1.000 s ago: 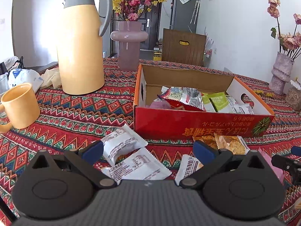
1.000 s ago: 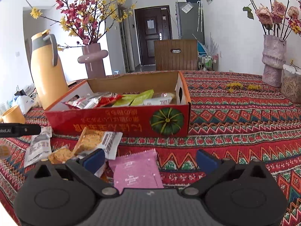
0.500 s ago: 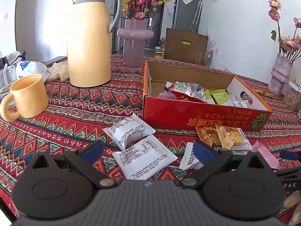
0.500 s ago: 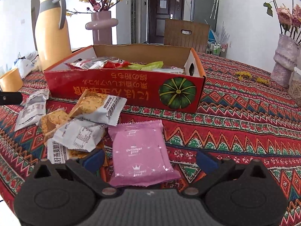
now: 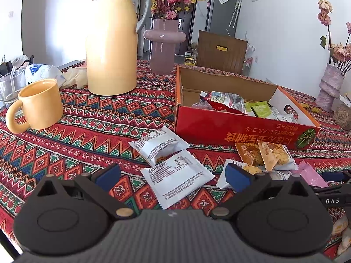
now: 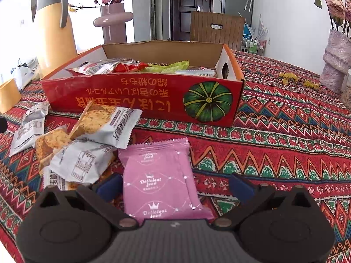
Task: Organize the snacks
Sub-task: 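Grasp the pink packet on the tablecloth with the right gripper, then grasp a white sachet with the left gripper while the right gripper holds the pink packet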
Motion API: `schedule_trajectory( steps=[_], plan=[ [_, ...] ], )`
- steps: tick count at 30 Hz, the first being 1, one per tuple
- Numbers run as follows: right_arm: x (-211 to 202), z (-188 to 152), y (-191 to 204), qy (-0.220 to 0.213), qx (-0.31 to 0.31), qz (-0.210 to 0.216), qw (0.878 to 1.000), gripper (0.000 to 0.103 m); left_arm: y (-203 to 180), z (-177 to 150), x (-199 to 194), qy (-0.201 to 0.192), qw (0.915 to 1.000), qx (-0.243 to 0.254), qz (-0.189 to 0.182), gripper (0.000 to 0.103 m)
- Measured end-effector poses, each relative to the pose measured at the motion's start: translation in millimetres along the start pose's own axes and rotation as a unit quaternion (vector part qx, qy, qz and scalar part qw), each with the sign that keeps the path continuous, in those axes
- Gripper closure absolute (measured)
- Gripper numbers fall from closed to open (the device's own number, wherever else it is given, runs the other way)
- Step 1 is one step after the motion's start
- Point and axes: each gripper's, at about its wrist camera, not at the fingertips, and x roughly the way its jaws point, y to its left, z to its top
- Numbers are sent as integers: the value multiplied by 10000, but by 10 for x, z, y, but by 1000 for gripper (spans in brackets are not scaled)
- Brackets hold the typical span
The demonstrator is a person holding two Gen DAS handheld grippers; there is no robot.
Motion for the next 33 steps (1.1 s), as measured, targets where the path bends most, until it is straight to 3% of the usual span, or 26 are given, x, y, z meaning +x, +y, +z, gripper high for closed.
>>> schedule_trajectory(
  steps=[6, 16, 27, 33],
  plan=[
    [-2, -9, 18, -56, -38, 77, 9999, 0, 28, -16, 25, 56, 10000, -31, 27, 0],
    [-120, -79, 16, -415, 41, 42, 9991, 42, 49, -30, 70, 130, 9999, -65, 42, 0],
    [-224, -149, -82, -845, 492, -114, 9951, 42, 14, -19, 180, 303, 9995, -74, 54, 0],
    [-249, -167, -86, -977, 553, -210, 9935, 42, -57, 55, 327, 516, 9983, -159, 234, 0]
  ],
)
